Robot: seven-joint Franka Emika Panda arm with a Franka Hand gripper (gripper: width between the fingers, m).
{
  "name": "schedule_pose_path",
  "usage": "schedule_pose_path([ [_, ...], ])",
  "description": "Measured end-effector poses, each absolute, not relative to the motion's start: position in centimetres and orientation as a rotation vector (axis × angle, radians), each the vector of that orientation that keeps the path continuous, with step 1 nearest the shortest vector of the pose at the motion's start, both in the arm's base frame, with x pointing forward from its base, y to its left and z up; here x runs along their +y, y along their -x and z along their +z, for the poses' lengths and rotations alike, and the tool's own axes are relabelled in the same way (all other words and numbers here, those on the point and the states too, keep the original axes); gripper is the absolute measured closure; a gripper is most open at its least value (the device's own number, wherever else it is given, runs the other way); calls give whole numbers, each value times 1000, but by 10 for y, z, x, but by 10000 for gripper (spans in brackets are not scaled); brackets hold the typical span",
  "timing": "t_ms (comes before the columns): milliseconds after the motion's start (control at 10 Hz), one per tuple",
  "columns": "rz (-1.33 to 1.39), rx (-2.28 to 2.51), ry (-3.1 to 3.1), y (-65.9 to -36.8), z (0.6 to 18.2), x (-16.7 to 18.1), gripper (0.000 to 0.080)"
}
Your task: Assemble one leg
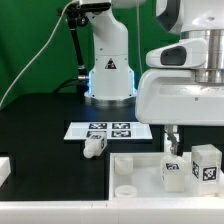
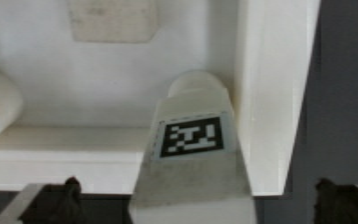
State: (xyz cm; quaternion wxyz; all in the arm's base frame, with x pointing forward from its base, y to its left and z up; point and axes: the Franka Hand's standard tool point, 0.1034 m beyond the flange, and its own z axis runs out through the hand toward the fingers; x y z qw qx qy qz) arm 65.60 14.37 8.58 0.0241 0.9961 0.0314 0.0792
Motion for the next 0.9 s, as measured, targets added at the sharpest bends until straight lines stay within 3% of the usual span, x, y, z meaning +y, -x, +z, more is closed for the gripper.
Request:
schedule_pose_path([
  [400,241,274,-3052,-658,86,135,180],
  [500,241,266,-3053,-658,86,135,362],
  [600,243,237,-3057,-658,86,135,362],
  [700,244,202,-3062,-658,86,136,512],
  [900,251,7,-3080,-658,86,136,512],
])
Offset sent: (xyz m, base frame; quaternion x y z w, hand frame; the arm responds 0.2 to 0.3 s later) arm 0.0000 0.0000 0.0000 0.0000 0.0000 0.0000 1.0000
